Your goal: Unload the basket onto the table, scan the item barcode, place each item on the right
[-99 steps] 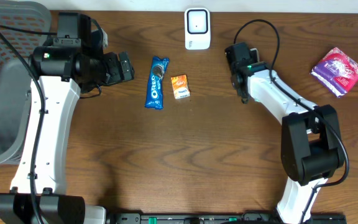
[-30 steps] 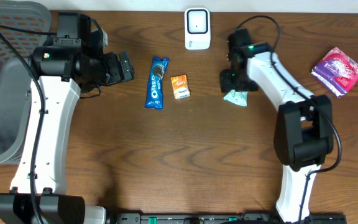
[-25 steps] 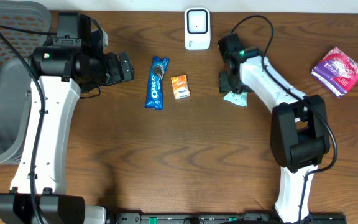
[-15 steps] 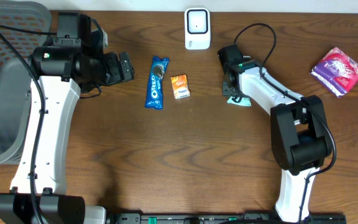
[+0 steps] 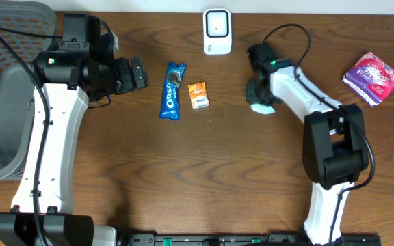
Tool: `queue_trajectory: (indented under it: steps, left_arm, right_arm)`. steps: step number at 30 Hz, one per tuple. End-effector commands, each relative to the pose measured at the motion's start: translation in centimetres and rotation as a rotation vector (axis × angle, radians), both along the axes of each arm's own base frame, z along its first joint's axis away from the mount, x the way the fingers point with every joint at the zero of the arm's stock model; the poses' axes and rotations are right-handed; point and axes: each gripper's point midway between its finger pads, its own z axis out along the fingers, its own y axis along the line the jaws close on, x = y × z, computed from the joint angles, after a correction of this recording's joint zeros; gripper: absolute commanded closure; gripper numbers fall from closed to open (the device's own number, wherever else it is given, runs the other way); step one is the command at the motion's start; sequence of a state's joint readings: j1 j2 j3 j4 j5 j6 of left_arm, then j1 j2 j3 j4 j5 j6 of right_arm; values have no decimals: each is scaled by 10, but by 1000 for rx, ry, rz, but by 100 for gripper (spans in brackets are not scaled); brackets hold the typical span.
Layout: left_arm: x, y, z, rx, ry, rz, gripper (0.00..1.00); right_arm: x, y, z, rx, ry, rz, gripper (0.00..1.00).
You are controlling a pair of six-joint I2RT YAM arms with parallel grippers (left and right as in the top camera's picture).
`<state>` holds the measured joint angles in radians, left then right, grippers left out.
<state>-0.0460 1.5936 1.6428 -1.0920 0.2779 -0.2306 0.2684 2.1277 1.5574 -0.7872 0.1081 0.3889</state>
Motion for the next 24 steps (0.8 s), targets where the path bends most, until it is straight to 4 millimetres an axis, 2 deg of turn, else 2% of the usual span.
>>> queue_trajectory:
  steps: [1,4,6,10,12,19,21,22,24]
  left_arm:
    - [0,2,-2,14,1,-5,2]
    - [0,2,-2,14,1,-5,2]
    - [0,2,-2,14,1,-5,2]
    - [0,2,-2,14,1,-5,2]
    - [0,2,-2,14,1,-5,2]
    - [0,2,-2,14,1,-5,2]
    - [0,2,-2,14,1,-5,2]
    - [0,2,-2,14,1,-5,2]
    - [0,2,-2,14,1,-5,2]
  right_arm:
    - [12,60,28,436,24,134,99]
    - [17,82,63,746,8,202,99]
    - [16,85,79,897,12,219,99]
    - [6,85,88,1101,28,238,99]
    - [0,83,82,1157,50,218,97]
    - [-15,60,36,1187,120,8,89]
    - [-16,46,23,1155,129,-68,85]
    - [-15,39,18,1137,124,-92,79]
    - [-12,18,6,1063,105,-142,75]
